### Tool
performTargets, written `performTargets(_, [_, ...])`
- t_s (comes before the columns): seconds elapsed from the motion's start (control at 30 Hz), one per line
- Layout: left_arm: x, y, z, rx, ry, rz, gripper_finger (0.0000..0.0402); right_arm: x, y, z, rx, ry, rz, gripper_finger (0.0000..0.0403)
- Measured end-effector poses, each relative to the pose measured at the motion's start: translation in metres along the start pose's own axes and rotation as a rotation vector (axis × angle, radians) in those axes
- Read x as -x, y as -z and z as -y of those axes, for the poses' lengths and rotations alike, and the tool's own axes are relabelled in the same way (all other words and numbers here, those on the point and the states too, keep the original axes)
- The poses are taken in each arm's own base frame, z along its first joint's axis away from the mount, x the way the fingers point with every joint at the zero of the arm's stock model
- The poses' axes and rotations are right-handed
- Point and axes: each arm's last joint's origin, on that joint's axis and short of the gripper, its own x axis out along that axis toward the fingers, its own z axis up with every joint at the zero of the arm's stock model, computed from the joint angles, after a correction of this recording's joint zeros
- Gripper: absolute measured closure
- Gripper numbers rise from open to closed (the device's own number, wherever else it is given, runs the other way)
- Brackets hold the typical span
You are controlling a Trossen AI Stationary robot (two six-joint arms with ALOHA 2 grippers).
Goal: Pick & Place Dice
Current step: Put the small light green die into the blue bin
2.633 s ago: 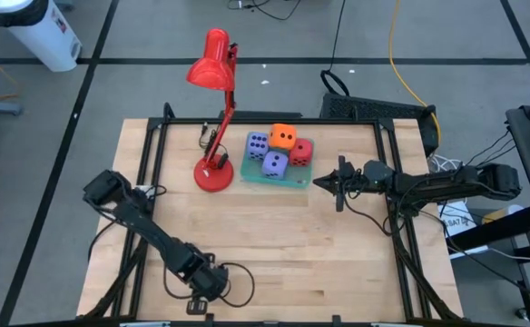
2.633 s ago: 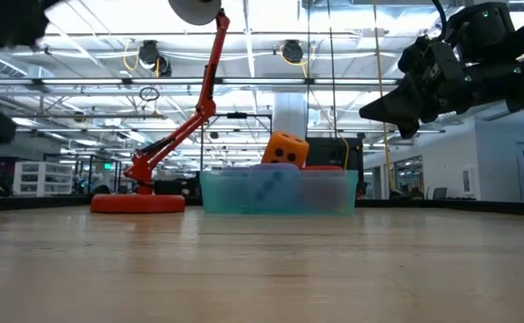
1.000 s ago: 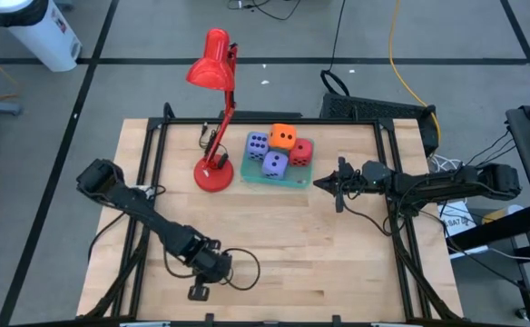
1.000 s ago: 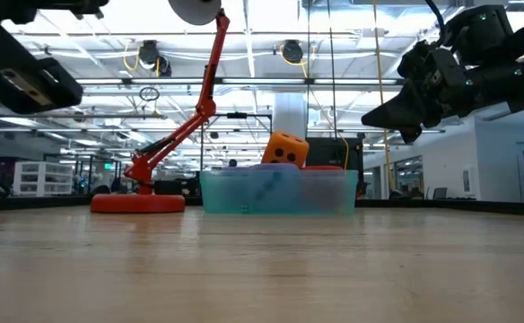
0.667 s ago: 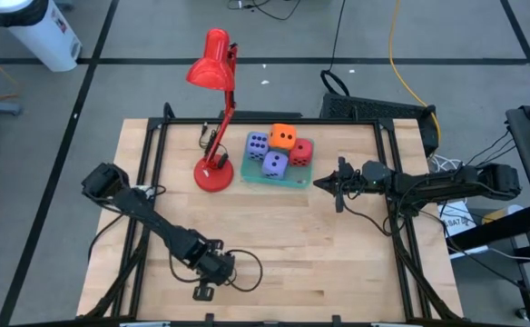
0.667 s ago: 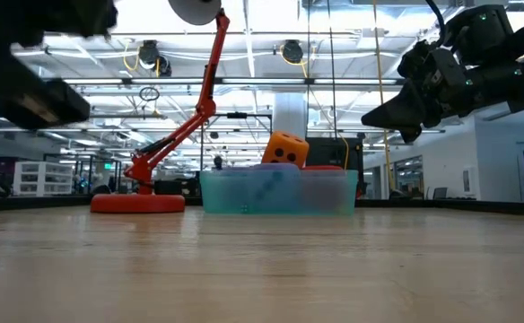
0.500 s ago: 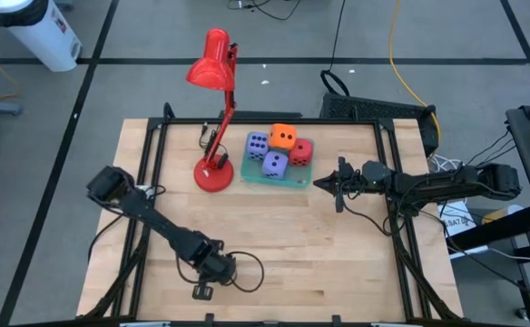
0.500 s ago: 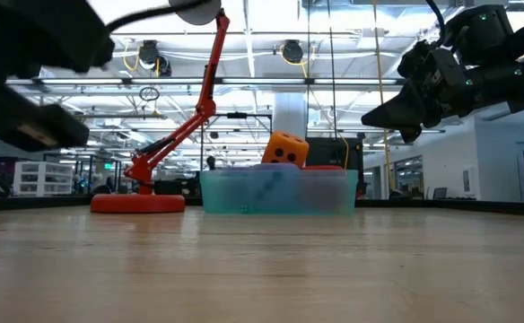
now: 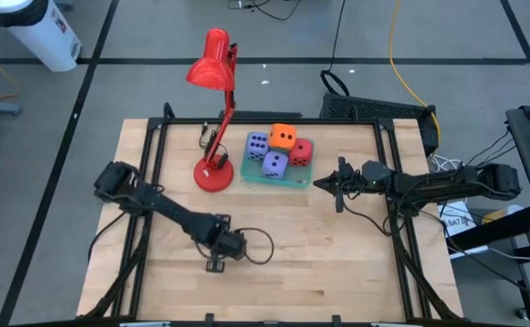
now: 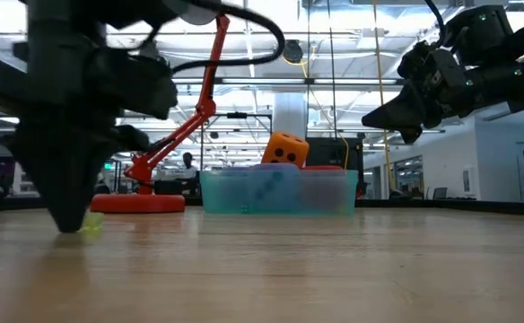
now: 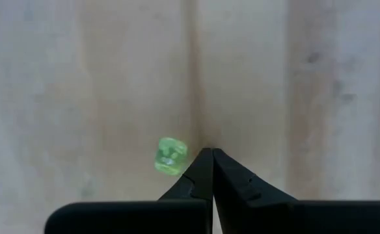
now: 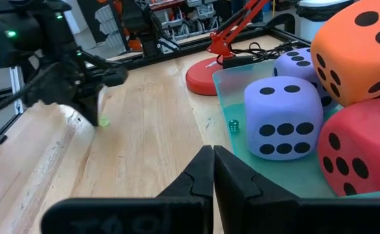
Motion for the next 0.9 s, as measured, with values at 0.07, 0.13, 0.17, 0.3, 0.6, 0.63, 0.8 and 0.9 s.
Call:
performTargets(0.07, [0.001,-0.002,-0.009,-0.007,-0.008,-0.005,0.0397,0.000,0.000,0.000,0.000,0.000,0.000,0.0401])
performTargets(0.13, [0.004,-0.004,-0.018,-0.018,-0.020,0.005,0.0399,0.000,0.000,0.000,0.000,0.000,0.000,0.0402])
performTargets(0.17, [0.006,-0.005,-0.021,-0.018,-0.025,0.013,0.0399,0.000,0.000,0.000,0.000,0.000,0.000,0.0402])
performTargets(0.3, [0.017,-0.007,-0.031,0.006,0.015,0.044,0.0397,0.000,0.000,0.000,0.000,0.000,0.000,0.0401])
performTargets(0.6, [0.068,0.006,-0.030,-0.013,-0.103,0.208,0.0387,0.000,0.000,0.000,0.007,0.001,0.000,0.0401])
performTargets(0.63, [0.071,0.007,-0.033,0.020,-0.129,0.217,0.0385,0.000,0.000,0.000,0.007,0.001,0.000,0.0400])
performTargets(0.8, [0.071,0.007,-0.043,0.081,-0.126,0.192,0.0356,0.000,0.000,0.000,0.004,0.001,0.000,0.0401])
performTargets(0.9, [0.061,0.003,-0.048,0.143,-0.068,0.141,0.0321,0.000,0.000,0.000,0.003,0.001,0.000,0.0399])
